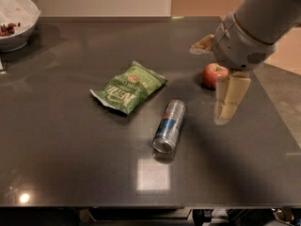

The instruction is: Pick redbull can

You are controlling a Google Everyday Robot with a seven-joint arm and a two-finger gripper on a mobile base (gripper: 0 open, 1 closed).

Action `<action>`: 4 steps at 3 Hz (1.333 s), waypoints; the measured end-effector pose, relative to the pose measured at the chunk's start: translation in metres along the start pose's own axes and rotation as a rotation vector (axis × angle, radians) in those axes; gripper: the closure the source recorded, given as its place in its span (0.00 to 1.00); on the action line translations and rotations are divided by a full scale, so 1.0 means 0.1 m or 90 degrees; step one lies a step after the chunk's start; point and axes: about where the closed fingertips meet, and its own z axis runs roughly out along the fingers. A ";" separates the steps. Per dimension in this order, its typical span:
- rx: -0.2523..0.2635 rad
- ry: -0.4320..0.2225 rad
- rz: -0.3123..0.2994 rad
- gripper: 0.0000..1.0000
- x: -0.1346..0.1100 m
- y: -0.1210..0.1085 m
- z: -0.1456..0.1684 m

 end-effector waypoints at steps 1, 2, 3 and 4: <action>-0.036 -0.031 -0.108 0.00 -0.17 0.01 0.25; -0.072 -0.045 -0.191 0.00 -0.29 0.05 0.43; -0.102 -0.036 -0.284 0.00 -0.41 0.14 0.62; -0.127 -0.015 -0.351 0.00 -0.48 0.23 0.79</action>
Offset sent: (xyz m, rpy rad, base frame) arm -0.0069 0.0568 -0.0524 -0.0356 0.0478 0.5168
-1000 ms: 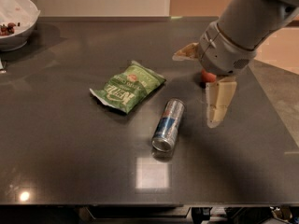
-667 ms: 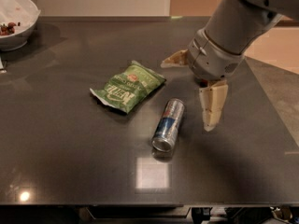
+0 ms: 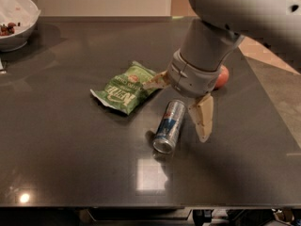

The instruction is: Pick redbull can

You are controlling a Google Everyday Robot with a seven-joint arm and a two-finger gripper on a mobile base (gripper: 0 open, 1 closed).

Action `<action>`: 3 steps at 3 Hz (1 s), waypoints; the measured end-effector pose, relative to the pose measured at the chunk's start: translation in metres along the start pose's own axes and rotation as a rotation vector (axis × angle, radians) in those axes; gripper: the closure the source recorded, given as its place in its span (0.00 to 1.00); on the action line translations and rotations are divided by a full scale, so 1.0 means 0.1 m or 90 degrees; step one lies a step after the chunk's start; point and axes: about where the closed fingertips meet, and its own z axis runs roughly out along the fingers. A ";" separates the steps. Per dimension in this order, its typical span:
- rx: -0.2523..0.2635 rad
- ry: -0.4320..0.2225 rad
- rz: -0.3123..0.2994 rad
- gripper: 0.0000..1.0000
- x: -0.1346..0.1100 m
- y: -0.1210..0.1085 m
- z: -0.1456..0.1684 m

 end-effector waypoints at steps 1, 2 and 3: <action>-0.029 0.026 -0.052 0.00 -0.04 0.04 0.18; -0.048 0.046 -0.085 0.15 -0.05 0.08 0.29; -0.065 0.061 -0.108 0.40 -0.06 0.11 0.37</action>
Offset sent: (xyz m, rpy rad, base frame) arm -0.0130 0.0058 -0.0440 -0.1658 -0.0381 0.1917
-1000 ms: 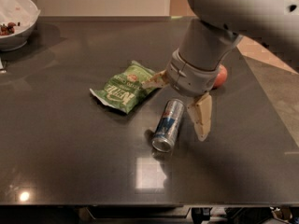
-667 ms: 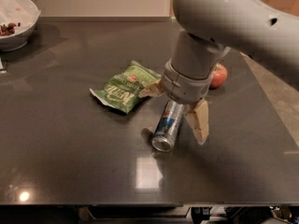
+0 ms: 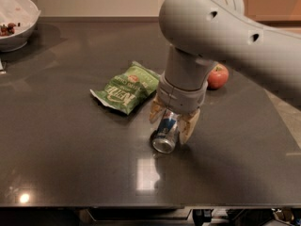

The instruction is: Pick redbull can

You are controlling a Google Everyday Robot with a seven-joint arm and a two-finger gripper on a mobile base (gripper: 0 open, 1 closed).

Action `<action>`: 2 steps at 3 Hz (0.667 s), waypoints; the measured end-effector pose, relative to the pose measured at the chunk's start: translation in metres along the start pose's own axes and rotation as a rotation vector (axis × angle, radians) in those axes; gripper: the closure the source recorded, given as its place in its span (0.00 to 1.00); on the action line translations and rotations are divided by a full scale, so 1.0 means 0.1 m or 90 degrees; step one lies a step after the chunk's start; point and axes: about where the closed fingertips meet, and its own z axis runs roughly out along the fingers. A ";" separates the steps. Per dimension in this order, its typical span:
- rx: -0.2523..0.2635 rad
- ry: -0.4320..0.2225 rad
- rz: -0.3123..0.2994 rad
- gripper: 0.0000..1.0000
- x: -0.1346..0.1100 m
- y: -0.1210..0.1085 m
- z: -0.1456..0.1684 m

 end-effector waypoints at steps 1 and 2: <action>0.000 0.012 0.001 0.62 0.02 0.00 0.02; 0.027 0.022 0.028 0.86 0.07 0.00 -0.10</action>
Offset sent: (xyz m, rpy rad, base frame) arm 0.0127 -0.0124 0.0249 0.0484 -0.0828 -0.1116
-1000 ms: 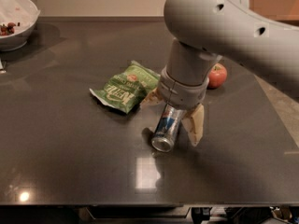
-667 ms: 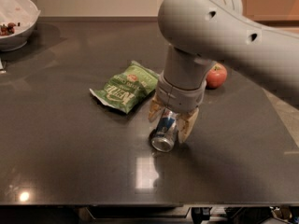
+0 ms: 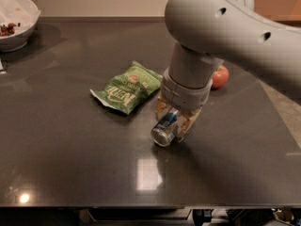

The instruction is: Pick redbull can

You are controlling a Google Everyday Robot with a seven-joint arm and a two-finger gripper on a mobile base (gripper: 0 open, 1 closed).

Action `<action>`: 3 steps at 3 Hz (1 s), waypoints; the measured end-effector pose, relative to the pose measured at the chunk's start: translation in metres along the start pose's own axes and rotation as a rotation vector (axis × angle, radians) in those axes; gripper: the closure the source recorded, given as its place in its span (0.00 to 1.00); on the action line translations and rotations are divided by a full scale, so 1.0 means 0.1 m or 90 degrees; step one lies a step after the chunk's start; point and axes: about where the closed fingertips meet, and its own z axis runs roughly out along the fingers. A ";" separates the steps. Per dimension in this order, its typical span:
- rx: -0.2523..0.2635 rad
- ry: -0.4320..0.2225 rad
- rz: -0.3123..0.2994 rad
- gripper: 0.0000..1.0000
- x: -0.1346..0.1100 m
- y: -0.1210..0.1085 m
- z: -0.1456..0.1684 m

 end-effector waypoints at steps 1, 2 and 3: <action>0.036 0.000 0.025 1.00 0.04 0.00 -0.23; 0.071 -0.007 0.040 1.00 0.04 -0.01 -0.56; 0.098 -0.027 0.044 1.00 -0.02 -0.04 -0.87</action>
Offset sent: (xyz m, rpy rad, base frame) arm -0.0010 -0.0141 0.0947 0.1604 -0.0720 -0.0966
